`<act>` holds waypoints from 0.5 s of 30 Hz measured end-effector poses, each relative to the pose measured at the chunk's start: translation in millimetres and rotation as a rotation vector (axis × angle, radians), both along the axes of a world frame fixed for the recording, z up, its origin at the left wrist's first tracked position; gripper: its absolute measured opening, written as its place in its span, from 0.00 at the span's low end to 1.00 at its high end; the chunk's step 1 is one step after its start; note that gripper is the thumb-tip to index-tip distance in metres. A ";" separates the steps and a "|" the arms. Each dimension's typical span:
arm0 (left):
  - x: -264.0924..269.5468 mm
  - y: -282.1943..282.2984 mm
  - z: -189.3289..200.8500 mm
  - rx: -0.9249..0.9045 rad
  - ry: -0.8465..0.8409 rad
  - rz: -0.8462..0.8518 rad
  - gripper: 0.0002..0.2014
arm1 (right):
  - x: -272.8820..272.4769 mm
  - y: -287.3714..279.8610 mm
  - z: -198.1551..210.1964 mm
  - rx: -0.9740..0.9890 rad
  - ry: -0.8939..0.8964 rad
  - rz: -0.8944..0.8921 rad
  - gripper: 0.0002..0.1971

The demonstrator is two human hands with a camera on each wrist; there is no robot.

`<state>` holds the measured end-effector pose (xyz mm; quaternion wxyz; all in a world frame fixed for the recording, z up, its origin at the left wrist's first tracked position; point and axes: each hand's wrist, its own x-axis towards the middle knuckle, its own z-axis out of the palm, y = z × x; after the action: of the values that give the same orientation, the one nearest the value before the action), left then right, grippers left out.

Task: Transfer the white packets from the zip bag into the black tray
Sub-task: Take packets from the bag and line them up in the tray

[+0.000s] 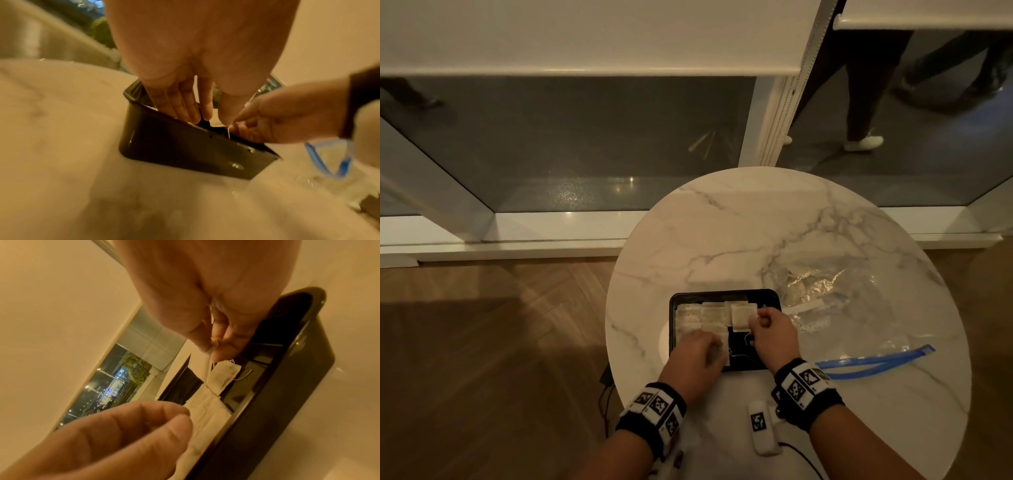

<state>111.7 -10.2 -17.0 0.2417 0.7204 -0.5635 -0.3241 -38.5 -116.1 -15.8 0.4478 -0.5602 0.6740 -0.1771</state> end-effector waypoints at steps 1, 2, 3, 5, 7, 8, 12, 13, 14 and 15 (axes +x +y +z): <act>-2.2 1.4 -3.0 -0.001 -0.053 -0.086 0.09 | 0.9 -3.0 -4.3 -0.013 0.028 0.005 0.03; -4.5 2.4 -5.8 0.006 -0.083 -0.137 0.10 | 2.3 -5.4 -7.3 -0.024 0.054 0.011 0.05; -6.3 3.0 -8.6 0.019 -0.106 -0.166 0.11 | 4.2 -7.5 -9.8 -0.034 0.095 0.018 0.05; -9.0 2.8 -12.9 0.058 -0.152 -0.214 0.15 | 7.5 -10.3 -11.2 -0.038 0.169 0.036 0.06; -10.8 2.8 -15.5 0.092 -0.197 -0.272 0.19 | 9.9 -11.5 -13.0 -0.009 0.200 0.056 0.05; -11.4 3.3 -16.4 0.107 -0.213 -0.296 0.21 | 11.1 -12.2 -13.5 0.006 0.202 0.062 0.05; -12.7 7.3 -21.2 0.124 -0.214 -0.309 0.24 | 15.2 -13.8 -15.3 0.026 0.244 0.083 0.07; -12.5 7.9 -22.6 0.132 -0.215 -0.309 0.24 | 16.3 -14.3 -15.4 0.026 0.253 0.091 0.08; -12.5 8.3 -23.8 0.134 -0.217 -0.311 0.23 | 17.2 -14.6 -15.4 0.022 0.258 0.101 0.08; -12.5 8.6 -24.3 0.135 -0.218 -0.314 0.23 | 18.0 -15.1 -15.9 0.024 0.263 0.110 0.09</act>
<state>99.2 -1.6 -41.3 0.0771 0.6692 -0.6685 -0.3150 -20.6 -131.1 -31.6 0.3715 -0.6092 0.6972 -0.0693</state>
